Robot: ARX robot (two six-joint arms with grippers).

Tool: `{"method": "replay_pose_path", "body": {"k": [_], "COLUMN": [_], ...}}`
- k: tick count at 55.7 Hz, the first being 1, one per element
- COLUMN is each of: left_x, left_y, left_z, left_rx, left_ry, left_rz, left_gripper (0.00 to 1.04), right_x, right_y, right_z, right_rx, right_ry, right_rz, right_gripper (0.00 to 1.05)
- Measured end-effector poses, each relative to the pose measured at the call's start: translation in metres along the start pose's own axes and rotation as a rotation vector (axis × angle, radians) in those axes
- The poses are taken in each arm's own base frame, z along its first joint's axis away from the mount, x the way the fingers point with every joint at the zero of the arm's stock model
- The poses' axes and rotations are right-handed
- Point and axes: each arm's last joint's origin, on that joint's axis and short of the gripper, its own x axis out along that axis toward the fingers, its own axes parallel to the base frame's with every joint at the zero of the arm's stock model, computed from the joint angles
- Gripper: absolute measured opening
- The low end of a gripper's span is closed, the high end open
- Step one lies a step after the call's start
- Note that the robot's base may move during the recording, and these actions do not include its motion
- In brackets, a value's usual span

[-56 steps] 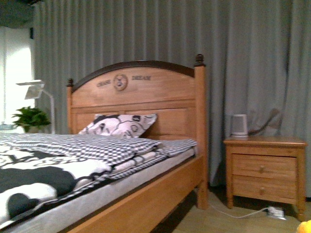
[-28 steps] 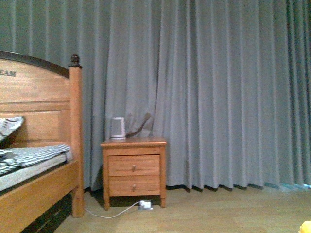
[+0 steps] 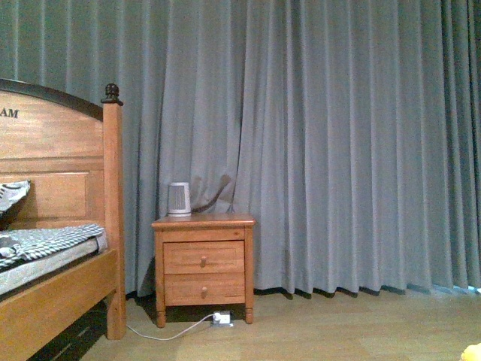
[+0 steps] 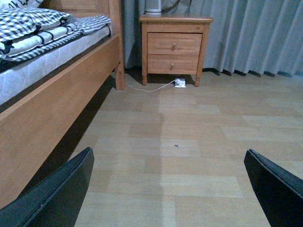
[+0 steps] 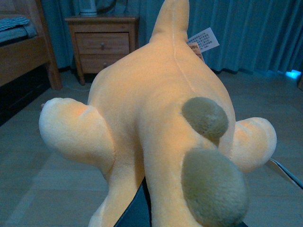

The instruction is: Put away toys

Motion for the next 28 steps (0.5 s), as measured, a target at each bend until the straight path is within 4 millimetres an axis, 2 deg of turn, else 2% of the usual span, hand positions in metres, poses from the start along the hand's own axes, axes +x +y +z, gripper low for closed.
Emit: {"method": "replay_pose_path", "body": {"k": [28], "left_x": [0.0000], "left_y": [0.0000], "left_z": [0.0000], "left_rx": [0.000], "left_ry": [0.000], "left_rz": [0.001], "left_gripper": [0.98], "right_x": [0.0000], "right_y": [0.0000], "right_z": [0.0000], "right_rx": [0.000], "right_ry": [0.000], "right_rz": [-0.001], "right_gripper": [0.06]}}
